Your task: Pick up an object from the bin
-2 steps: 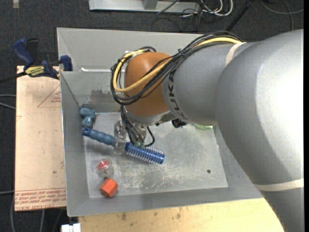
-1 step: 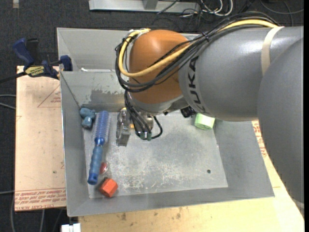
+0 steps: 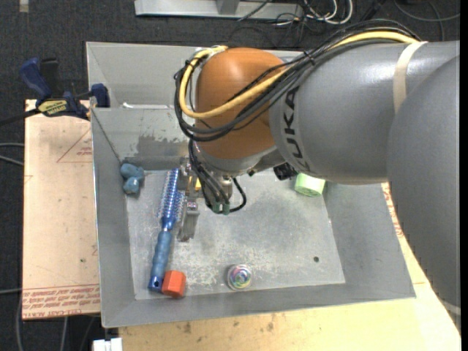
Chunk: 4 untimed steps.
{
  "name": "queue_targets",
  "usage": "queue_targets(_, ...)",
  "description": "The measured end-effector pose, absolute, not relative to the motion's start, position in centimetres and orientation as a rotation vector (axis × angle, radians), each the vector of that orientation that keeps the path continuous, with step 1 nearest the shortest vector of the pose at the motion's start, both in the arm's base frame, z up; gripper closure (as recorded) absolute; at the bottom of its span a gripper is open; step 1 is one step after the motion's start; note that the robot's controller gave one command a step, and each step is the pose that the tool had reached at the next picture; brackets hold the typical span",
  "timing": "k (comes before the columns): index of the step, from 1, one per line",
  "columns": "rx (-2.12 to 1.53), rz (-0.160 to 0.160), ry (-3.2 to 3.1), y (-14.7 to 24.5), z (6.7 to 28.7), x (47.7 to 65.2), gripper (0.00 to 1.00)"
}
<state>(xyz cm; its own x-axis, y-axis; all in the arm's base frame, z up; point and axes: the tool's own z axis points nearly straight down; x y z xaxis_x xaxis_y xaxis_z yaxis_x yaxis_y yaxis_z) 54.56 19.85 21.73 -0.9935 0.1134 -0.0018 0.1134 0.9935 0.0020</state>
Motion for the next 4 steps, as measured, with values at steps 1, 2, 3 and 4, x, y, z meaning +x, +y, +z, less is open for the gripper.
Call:
queue_targets(1,-0.27,0.004,3.128,19.8,7.6,58.4,0.0)
queue_targets(2,-0.615,0.004,3.073,19.7,17.4,54.6,0.0)
queue_targets(3,-0.884,0.001,3.018,17.4,6.7,58.5,0.0)
queue_targets(4,-0.885,0.0,3.015,17.4,6.9,58.6,1.0)
